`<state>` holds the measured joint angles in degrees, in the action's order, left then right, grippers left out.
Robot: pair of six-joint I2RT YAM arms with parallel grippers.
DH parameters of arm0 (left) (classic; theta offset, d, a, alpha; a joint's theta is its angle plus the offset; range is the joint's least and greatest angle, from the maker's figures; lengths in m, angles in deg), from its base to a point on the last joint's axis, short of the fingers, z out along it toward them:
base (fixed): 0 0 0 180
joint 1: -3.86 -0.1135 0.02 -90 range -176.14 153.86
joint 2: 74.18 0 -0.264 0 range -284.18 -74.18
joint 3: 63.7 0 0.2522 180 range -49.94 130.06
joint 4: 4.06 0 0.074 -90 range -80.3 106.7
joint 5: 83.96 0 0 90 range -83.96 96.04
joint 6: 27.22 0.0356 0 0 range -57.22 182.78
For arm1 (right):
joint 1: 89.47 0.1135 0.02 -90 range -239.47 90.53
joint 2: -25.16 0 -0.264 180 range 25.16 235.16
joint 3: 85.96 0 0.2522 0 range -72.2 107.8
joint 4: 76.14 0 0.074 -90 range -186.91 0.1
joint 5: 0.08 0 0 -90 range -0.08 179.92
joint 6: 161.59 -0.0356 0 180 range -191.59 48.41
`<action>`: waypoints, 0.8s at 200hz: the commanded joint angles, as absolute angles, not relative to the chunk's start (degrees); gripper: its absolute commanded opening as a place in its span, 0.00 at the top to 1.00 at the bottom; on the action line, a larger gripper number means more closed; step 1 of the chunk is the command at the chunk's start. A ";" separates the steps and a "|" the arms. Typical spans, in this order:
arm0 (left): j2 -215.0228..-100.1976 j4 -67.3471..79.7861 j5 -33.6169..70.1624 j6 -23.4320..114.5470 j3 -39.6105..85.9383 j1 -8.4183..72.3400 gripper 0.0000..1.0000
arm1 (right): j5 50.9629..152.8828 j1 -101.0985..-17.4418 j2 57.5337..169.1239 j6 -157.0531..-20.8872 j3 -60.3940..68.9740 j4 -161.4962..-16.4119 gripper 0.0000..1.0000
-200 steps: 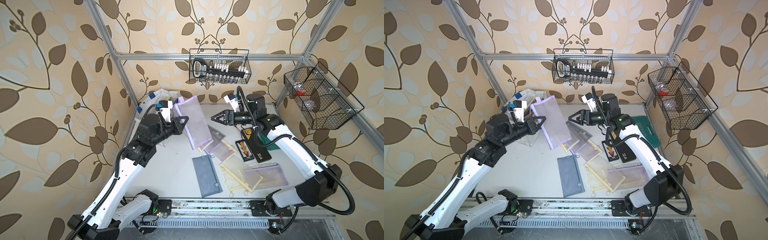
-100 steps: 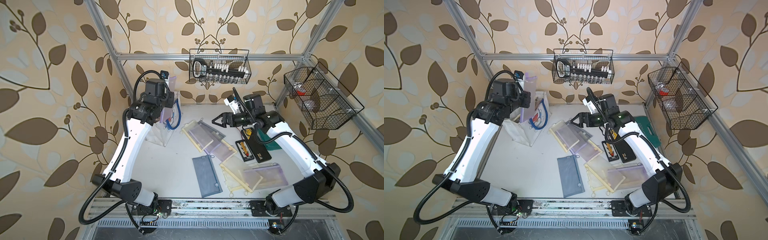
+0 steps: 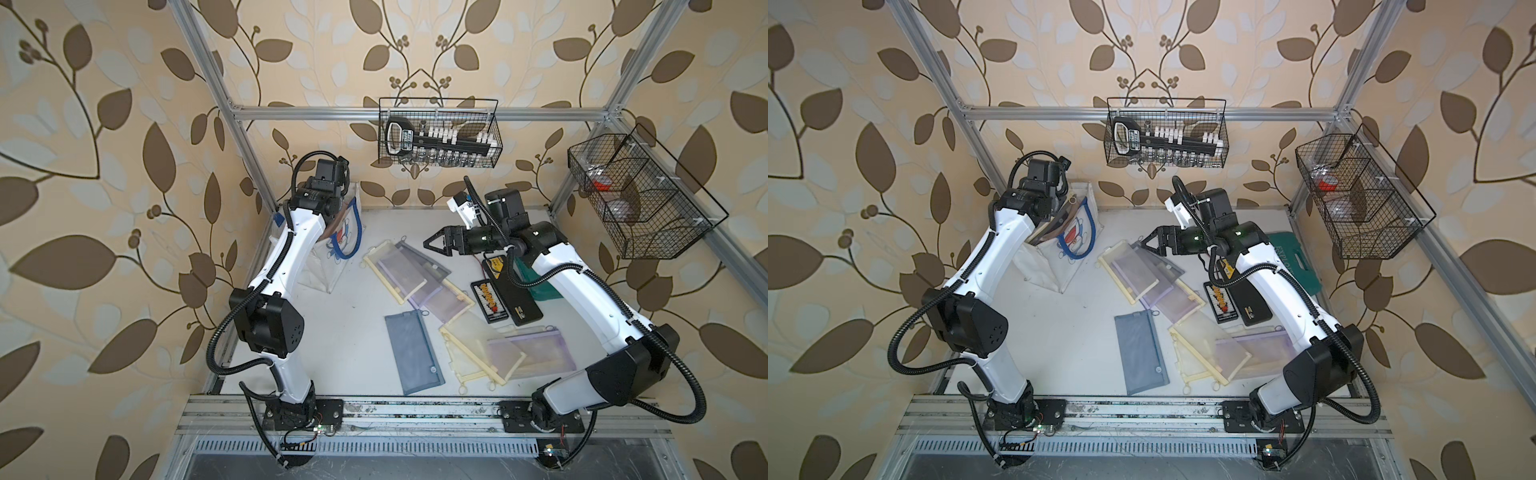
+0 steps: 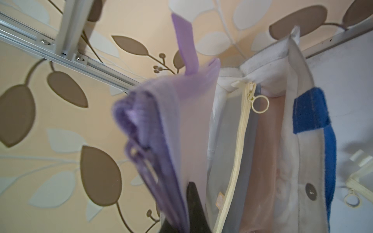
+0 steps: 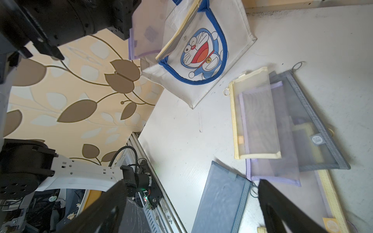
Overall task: Put the pencil pouch into the canvas bag
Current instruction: Place the pencil pouch in the canvas bag.
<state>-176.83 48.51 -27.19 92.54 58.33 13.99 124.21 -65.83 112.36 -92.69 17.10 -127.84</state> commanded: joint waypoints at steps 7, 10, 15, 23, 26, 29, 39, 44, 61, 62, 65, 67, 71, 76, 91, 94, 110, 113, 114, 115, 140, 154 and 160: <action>-178.77 48.37 -22.00 89.41 55.82 11.85 1.00 | 124.03 -65.58 113.97 -91.80 17.43 -128.05 0.00; -179.08 48.68 -21.08 88.97 55.76 11.59 1.00 | 124.03 -65.60 114.02 -91.80 17.45 -128.05 0.00; -179.61 49.42 -19.61 88.30 55.79 11.24 1.00 | 124.03 -65.58 114.23 -91.87 17.45 -127.98 0.00; -180.83 50.92 -18.19 87.39 56.46 10.76 1.00 | 124.02 -65.58 114.41 -91.89 17.55 -127.93 0.00; -181.42 51.57 -17.94 87.05 56.79 10.60 1.00 | 124.03 -65.58 114.58 -91.89 17.57 -127.96 0.00; -181.95 52.21 -17.80 86.77 57.27 10.48 1.00 | 124.09 -65.57 114.67 -91.89 17.74 -127.90 0.00; -183.55 53.73 -17.41 85.94 58.28 10.16 1.00 | 124.11 -65.64 114.99 -91.89 17.88 -127.83 0.00; -184.09 53.75 -17.11 85.62 58.48 10.04 1.00 | 124.11 -65.64 115.19 -91.89 17.89 -127.85 0.00; -185.37 53.30 -15.66 84.67 58.63 9.93 1.00 | 124.28 -65.64 115.75 -92.04 18.32 -127.96 0.00; -185.41 53.30 -15.57 84.62 58.66 9.93 1.00 | 124.28 -65.65 115.77 -92.05 18.32 -127.96 0.00; -185.65 53.39 -15.28 84.45 58.84 9.96 0.98 | 124.29 -65.60 115.83 -92.06 18.41 -127.96 0.00; -185.77 53.45 -15.11 84.24 58.99 9.93 0.96 | 124.29 -65.62 115.86 -92.06 18.44 -127.94 0.00; -185.93 53.68 -14.85 83.76 59.36 9.94 0.90 | 124.29 -65.65 115.98 -92.06 18.49 -127.97 0.00; -185.98 53.96 -14.45 83.07 59.76 9.97 0.83 | 124.21 -65.62 116.11 -91.93 18.46 -127.98 0.00; -185.27 53.87 -13.39 81.45 59.73 9.97 0.65 | 123.94 -65.65 116.39 -91.72 17.92 -127.97 0.00; -185.01 53.83 -13.15 81.25 59.63 9.93 0.62 | 123.87 -65.61 116.43 -91.67 17.65 -127.92 0.00; -183.10 54.52 -11.21 79.44 59.44 9.94 0.47 | 123.31 -65.61 116.74 -91.36 15.47 -126.92 0.00; -182.59 54.72 -10.58 79.18 59.36 10.00 0.45 | 123.23 -65.59 116.68 -91.35 14.99 -126.68 0.00; -182.39 54.80 -10.44 79.11 59.33 10.01 0.44 | 123.19 -65.62 116.76 -91.36 14.73 -126.57 0.00; -182.25 54.84 -10.33 78.98 59.28 10.01 0.43 | 123.17 -65.64 116.80 -91.36 14.59 -126.43 0.00; -176.27 55.82 -7.43 75.61 56.93 10.32 0.25 | 122.21 -65.60 118.10 -91.27 10.85 -124.08 0.00; -171.89 56.36 -5.38 73.66 54.69 10.51 0.17 | 121.94 -65.63 119.77 -91.02 10.75 -123.51 0.00; -170.11 56.82 -5.21 72.71 53.90 10.90 0.14 | 121.83 -65.50 120.61 -91.01 10.94 -123.08 0.00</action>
<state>-181.09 54.32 -9.75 77.41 55.77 10.21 123.14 -65.83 117.52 -92.27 12.09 -125.15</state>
